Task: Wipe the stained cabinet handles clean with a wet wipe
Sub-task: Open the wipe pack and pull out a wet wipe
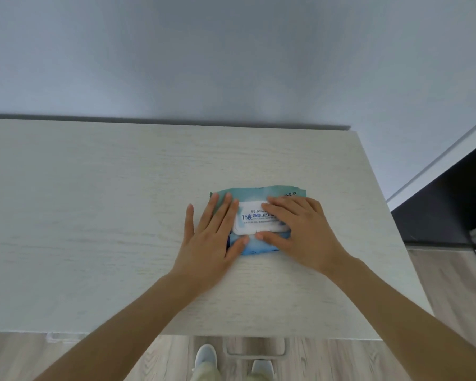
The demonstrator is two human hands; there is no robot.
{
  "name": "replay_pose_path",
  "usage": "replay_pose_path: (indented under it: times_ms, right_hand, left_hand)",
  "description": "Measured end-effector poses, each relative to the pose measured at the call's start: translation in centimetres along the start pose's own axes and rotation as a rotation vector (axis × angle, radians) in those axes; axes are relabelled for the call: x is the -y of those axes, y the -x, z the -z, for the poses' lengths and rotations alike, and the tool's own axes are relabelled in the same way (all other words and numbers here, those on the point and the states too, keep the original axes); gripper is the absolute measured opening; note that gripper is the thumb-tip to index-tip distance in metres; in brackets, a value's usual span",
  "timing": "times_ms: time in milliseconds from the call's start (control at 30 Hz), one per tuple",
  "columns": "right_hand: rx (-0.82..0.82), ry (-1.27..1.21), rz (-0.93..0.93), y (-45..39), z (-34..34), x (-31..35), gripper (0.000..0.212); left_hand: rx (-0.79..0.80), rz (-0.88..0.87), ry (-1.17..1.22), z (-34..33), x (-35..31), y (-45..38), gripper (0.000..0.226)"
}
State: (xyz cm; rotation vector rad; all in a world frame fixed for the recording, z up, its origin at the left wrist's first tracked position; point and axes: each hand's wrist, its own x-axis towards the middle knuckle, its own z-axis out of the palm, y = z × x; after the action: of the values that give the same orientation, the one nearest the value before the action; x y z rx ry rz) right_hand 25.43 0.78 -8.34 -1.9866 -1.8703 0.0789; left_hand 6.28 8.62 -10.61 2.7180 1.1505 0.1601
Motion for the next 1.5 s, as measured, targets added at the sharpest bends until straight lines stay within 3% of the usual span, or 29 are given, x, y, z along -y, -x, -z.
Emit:
replay_pose_path:
  times_ms: [100, 200, 300, 367, 500, 633, 733, 1033, 1167, 1267, 1333, 1500]
  right_hand:
    - [-0.04, -0.046, -0.042, -1.1, 1.1, 0.5, 0.04]
    - [-0.034, -0.174, -0.119, -3.0, 2.1, 0.8, 0.044]
    - [-0.085, -0.325, -0.28, -4.6, 2.0, 0.4, 0.033]
    - [-0.141, -0.413, -0.362, -4.9, 1.7, -0.1, 0.029]
    - [-0.22, -0.333, -0.356, -3.2, 1.3, -0.4, 0.034]
    - [-0.198, -0.203, -0.216, -0.2, 0.7, 0.3, 0.015]
    - [-0.194, -0.103, -0.201, 0.4, 0.0, 1.3, 0.016]
    - [-0.155, -0.325, -0.54, -1.1, -0.1, 3.3, 0.005]
    - [-0.164, -0.538, -0.606, -1.5, 0.6, 4.2, 0.014]
    - [-0.072, -0.67, -0.583, -1.6, 1.4, 5.2, 0.024]
    - [-0.001, -0.642, -0.544, -1.4, 1.5, 5.3, 0.025]
    - [-0.109, -0.673, -0.554, -0.7, 1.5, 4.4, 0.011]
  left_hand:
    - [-0.006, 0.013, -0.006, 0.0, -0.1, 0.1, 0.071]
    - [-0.037, 0.02, 0.039, 0.5, -0.3, 0.0, 0.076]
    - [-0.128, -0.087, 0.041, 1.9, -0.4, -1.0, 0.082]
    - [-0.078, -0.172, -0.031, 2.4, -0.4, -2.1, 0.082]
    - [0.062, -0.131, -0.037, 1.5, -0.5, -3.1, 0.081]
    - [0.061, -0.127, -0.035, 0.8, -0.3, -3.0, 0.082]
    - [0.058, -0.124, -0.027, 0.9, -0.3, -3.1, 0.082]
    - [0.041, -0.129, 0.006, 0.7, -0.2, -3.1, 0.088]
    - [0.038, -0.123, 0.051, 0.8, -0.3, -3.3, 0.088]
    - [-0.017, -0.159, 0.215, 1.3, -0.5, -3.1, 0.08]
    - [-0.062, -0.186, 0.201, 1.6, -0.4, -2.8, 0.065]
    - [-0.187, -0.161, 0.13, 1.6, -0.4, -1.9, 0.055]
